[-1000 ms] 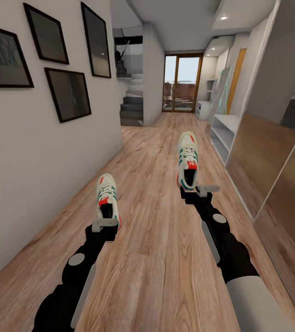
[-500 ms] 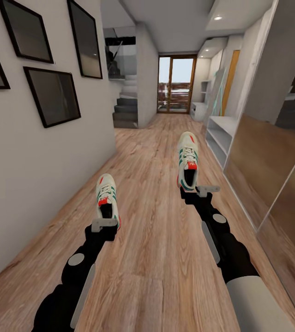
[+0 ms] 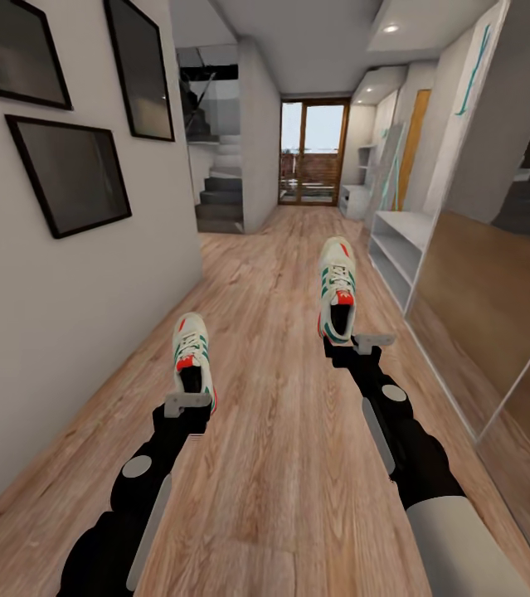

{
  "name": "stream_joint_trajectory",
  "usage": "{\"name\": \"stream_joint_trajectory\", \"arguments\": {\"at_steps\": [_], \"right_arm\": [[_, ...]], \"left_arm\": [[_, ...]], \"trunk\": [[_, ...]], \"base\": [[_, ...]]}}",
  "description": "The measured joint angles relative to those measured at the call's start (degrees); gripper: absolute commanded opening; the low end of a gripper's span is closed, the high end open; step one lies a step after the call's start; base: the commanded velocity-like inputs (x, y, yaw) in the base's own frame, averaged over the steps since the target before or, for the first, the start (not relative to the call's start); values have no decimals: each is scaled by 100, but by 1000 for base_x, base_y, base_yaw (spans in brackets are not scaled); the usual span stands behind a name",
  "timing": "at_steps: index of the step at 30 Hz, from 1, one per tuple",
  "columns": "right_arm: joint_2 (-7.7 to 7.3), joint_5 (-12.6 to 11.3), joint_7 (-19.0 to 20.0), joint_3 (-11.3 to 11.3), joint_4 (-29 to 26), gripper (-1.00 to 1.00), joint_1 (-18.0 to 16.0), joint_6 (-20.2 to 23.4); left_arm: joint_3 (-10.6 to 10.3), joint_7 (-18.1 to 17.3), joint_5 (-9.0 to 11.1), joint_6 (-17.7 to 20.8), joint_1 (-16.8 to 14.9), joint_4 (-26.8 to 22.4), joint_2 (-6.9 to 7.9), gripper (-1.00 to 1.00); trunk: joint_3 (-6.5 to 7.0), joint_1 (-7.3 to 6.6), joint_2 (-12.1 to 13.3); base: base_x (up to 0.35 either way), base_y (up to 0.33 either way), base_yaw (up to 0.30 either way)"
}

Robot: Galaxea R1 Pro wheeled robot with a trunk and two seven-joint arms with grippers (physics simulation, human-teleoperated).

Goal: Pick up the two gym shoes and the two sandals from the corridor floor and place them onto the hallstand (shoe rack) in the corridor, making sure they are on the rack and not on the floor. Arrange them so the two gym shoes are next to each other and the two sandals are next to each other.

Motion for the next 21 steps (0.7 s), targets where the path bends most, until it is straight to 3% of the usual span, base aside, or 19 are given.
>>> {"name": "stream_joint_trajectory", "arguments": {"at_steps": [6, 21], "right_arm": [[2, 0, 0, 2, 1, -100, 0, -3], [4, 0, 0, 9, 10, -100, -1, -3]], "left_arm": [[0, 0, 0, 0, 0, -1, 0, -100], [-3, 0, 0, 1, 1, 0, 0, -100]], "trunk": [[22, 0, 0], [26, 0, 0]], "base": [[345, 17, -158], [345, 73, -8]]}}
